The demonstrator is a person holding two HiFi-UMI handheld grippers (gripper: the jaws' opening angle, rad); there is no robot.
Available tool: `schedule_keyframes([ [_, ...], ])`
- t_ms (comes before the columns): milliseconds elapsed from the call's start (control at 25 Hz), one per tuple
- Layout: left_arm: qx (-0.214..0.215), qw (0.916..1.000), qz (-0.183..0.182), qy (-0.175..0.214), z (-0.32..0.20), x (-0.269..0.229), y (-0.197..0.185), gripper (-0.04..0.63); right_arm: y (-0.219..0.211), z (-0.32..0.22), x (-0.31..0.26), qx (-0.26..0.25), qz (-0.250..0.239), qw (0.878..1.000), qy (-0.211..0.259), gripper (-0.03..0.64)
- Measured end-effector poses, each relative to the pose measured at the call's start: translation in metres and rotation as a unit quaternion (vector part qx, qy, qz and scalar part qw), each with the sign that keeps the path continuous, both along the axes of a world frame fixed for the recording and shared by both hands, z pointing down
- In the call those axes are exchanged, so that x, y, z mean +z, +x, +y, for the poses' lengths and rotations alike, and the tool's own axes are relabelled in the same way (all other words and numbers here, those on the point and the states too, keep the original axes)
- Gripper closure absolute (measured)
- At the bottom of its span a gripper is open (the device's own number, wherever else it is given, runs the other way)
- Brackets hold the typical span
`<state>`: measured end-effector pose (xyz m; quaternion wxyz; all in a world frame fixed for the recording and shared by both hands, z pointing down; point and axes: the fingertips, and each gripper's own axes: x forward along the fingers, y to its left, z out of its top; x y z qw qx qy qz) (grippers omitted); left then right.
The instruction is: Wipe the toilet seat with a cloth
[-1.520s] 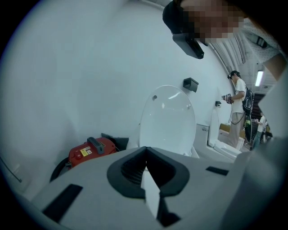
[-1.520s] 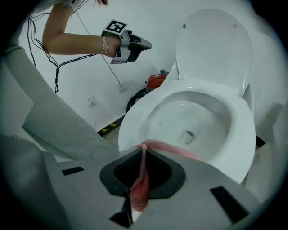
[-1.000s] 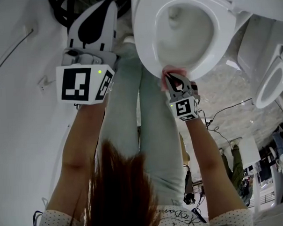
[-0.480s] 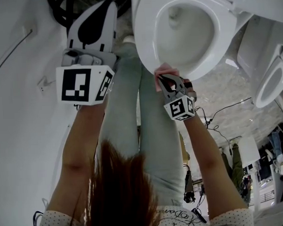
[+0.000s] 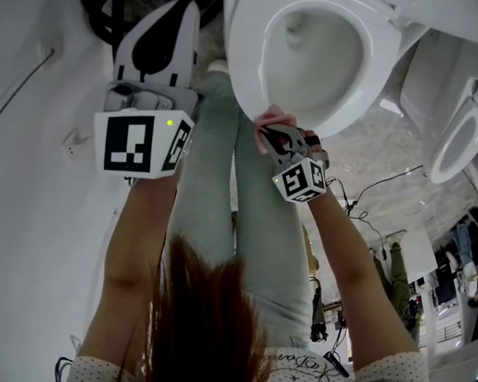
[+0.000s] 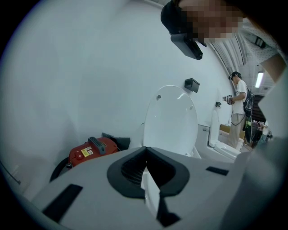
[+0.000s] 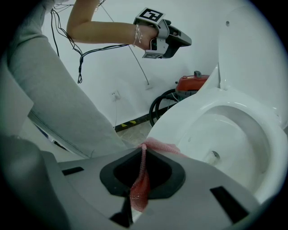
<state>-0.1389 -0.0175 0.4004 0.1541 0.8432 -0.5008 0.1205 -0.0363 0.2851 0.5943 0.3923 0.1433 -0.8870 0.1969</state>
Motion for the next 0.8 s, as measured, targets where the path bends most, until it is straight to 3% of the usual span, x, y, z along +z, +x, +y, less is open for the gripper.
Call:
schedule_keyframes([
  [360, -0.007, 1.0000, 0.003, -0.002, -0.003, 0.003, -0.002, 0.592, -0.006, -0.005, -0.001, -0.001, -0.014, 1.000, -0.011, 0.583],
  [800, 0.006, 0.9999, -0.008, 0.008, -0.001, -0.006, 0.001, 0.592, -0.018, -0.014, -0.002, -0.037, -0.028, 0.999, -0.013, 0.583],
])
